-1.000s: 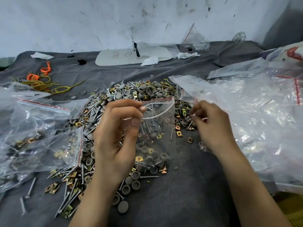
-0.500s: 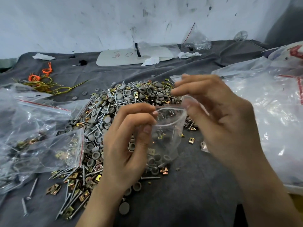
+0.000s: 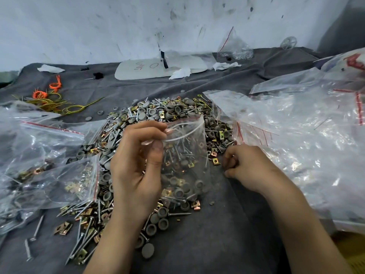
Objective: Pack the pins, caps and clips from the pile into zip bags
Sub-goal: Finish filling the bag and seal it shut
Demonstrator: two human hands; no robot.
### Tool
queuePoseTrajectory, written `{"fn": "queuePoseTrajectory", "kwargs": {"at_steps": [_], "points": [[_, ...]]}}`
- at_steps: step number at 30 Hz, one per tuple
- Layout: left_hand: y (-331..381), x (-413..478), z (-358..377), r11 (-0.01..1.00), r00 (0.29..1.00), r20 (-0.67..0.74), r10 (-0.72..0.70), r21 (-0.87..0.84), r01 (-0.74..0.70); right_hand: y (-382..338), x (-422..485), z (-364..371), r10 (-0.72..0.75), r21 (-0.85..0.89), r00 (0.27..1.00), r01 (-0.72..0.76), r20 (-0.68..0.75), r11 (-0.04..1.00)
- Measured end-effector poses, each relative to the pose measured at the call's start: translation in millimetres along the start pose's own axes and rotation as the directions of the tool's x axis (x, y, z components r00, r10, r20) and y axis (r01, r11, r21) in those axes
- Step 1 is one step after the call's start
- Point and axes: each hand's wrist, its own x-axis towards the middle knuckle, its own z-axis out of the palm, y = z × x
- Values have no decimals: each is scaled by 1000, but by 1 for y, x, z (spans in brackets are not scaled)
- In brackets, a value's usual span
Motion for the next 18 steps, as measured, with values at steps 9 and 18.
{"fn": "queuePoseTrajectory", "kwargs": {"at_steps": [9,18], "points": [[0,0,1,1000,999,37,25,-8,-24,4,0,-6,-75,306,983,125,-170,944],[1,-2,6,996,994,70,85,-5,-84,-23,-25,-30,-359,668,825,564,-436,485]]}}
